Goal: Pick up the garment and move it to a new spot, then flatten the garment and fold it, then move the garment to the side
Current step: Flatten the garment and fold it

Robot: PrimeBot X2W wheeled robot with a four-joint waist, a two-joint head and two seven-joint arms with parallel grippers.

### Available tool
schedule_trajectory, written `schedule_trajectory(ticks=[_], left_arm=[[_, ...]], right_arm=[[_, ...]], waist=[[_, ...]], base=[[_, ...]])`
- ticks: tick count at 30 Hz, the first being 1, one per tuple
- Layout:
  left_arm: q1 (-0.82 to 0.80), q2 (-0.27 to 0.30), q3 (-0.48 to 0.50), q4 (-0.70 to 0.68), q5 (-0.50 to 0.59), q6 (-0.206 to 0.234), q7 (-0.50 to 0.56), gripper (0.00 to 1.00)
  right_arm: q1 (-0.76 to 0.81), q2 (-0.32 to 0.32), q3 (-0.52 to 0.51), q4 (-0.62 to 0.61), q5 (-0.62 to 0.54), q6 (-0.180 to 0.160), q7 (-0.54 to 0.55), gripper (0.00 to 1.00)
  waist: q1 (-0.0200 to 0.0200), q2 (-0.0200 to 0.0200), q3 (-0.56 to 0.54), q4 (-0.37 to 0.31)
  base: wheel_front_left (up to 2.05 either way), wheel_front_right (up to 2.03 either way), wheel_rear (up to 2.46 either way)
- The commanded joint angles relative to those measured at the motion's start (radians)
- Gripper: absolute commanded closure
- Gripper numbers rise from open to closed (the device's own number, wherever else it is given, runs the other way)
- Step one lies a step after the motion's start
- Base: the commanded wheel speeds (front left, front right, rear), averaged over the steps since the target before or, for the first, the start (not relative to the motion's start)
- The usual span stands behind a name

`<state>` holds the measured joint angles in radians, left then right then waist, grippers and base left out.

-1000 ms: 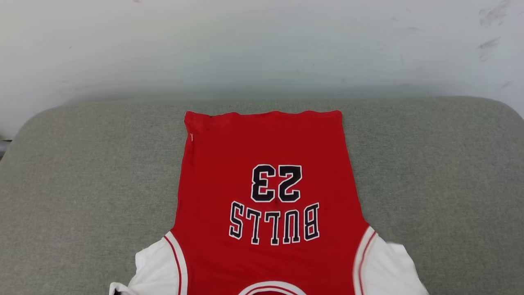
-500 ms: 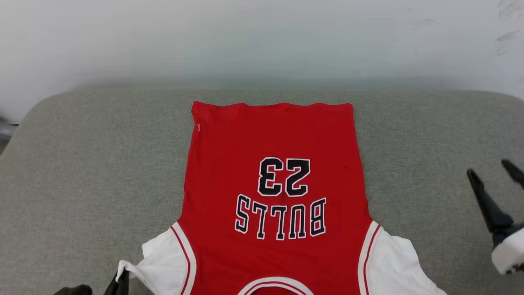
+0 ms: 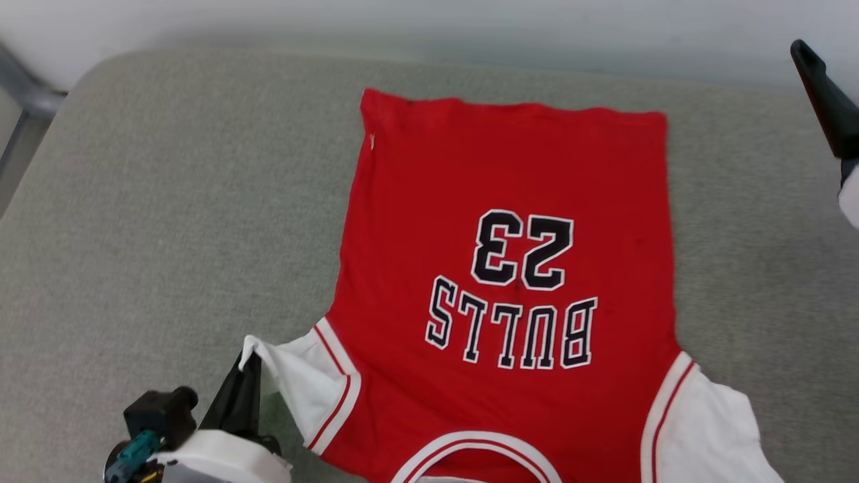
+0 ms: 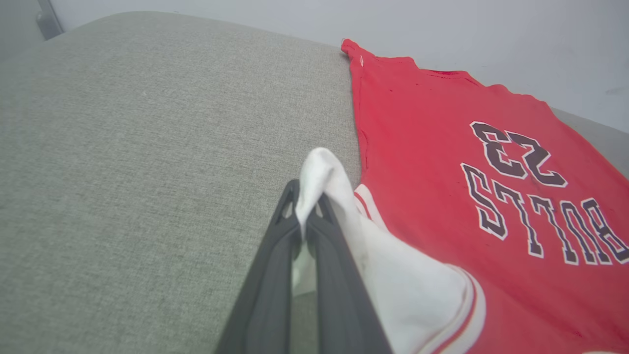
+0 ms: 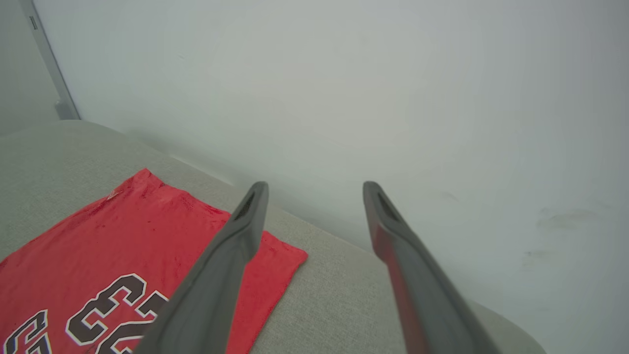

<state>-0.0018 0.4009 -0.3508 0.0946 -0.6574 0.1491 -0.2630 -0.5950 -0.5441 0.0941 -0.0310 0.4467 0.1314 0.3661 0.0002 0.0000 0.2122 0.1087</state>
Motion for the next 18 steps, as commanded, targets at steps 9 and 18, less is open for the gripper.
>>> schedule_trajectory(ticks=[9, 18], left_arm=[[-0.116, -0.091, -0.002, -0.010, 0.092, -0.056, -0.003, 1.00], [-0.184, -0.175, 0.019, -0.029, 0.175, -0.111, -0.003, 1.00]], right_arm=[[-0.324, -0.070, 0.103, 0.247, 0.069, -0.001, 0.427, 0.00], [-0.479, -0.110, 0.177, 0.330, 0.108, -0.001, 0.799, 0.00]], waist=[[-0.0002, 0.0000, 0.196, 0.148], [-0.0002, 0.0000, 0.326, 0.219]], base=[[0.00, 0.00, 0.00], [0.00, 0.00, 0.00]])
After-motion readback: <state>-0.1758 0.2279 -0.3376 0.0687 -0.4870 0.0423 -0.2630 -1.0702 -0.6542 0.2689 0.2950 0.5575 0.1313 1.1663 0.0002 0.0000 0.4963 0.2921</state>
